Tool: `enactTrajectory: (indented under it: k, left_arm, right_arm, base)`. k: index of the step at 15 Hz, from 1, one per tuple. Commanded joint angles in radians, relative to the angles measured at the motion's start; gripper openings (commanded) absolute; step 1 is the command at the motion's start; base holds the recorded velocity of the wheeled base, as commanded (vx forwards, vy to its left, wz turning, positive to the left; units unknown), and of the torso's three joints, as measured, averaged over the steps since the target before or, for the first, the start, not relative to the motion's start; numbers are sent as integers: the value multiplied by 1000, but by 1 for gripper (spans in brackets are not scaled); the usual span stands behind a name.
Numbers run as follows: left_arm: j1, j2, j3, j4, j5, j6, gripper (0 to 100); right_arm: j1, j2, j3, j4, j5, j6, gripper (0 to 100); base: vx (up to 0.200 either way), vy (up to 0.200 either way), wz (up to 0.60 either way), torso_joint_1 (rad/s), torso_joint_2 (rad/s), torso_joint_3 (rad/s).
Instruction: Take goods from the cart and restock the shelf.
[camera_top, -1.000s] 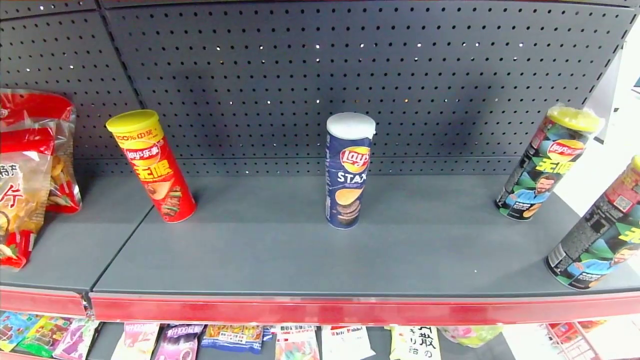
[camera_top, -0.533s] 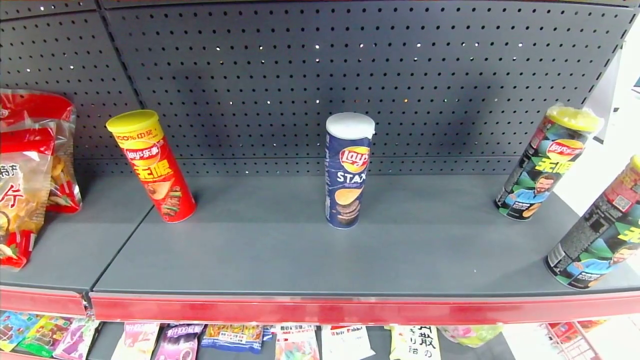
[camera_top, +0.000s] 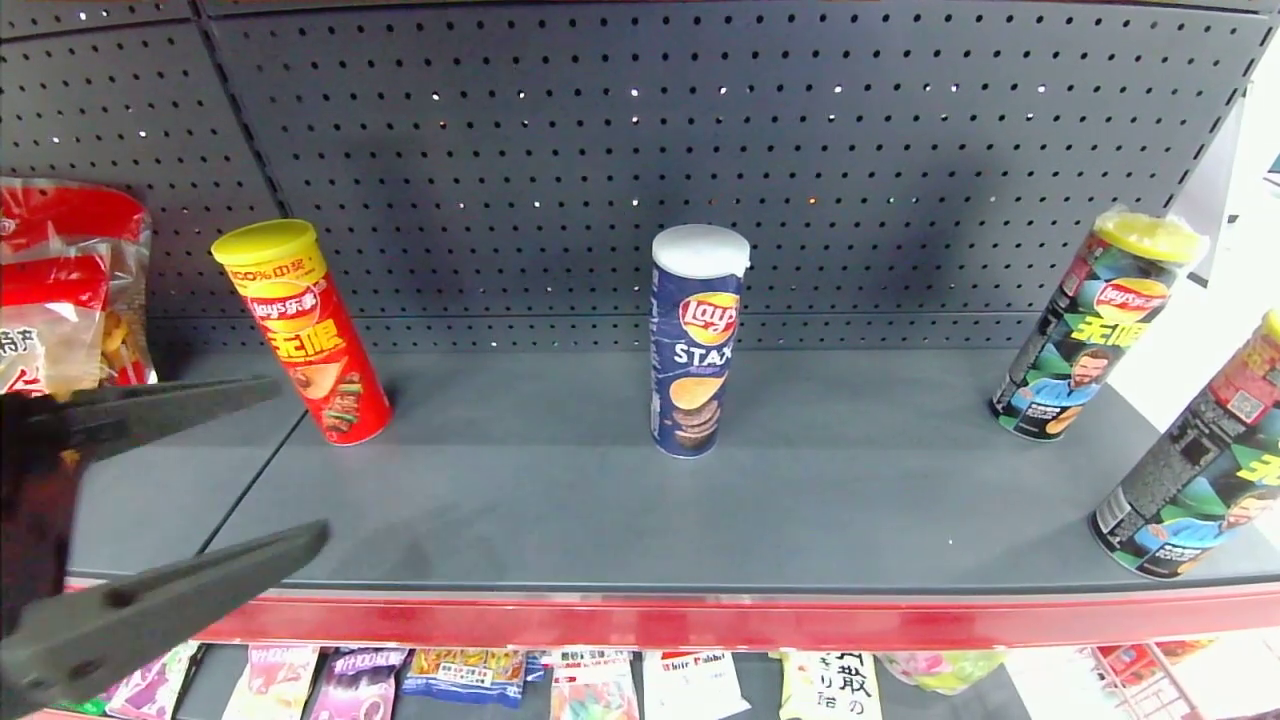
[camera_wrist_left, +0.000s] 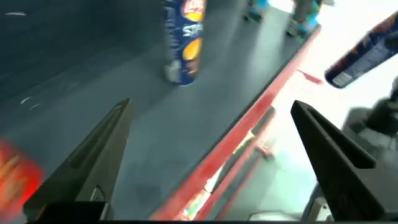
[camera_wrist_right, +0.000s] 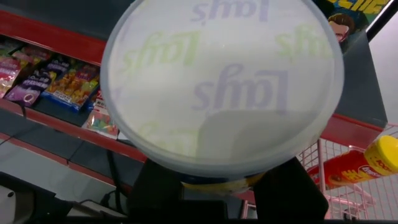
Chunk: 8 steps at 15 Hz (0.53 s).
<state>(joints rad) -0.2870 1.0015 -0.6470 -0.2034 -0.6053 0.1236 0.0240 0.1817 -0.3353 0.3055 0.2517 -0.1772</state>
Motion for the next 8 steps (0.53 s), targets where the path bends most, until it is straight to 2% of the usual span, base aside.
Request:
enactTrajectory:
  k: [1,4,8]
  left_arm:
    - [-118,483,-220,-139,-80,74,100]
    - [-179,644,-347,-168,-88,76,100]
    - [-205,802,-513,-171,-90,77,100]
  right_arm:
    - [1,7,4,0,1,-1,0]
    - [-1,4,9,3,0,-1,0]
    - [-4,1,16,4,-2,1,0]
  base:
    - [0,0,0,0,0,0]
    - [0,0,0,0,0,0]
    - [0,0,0,0,0,0]
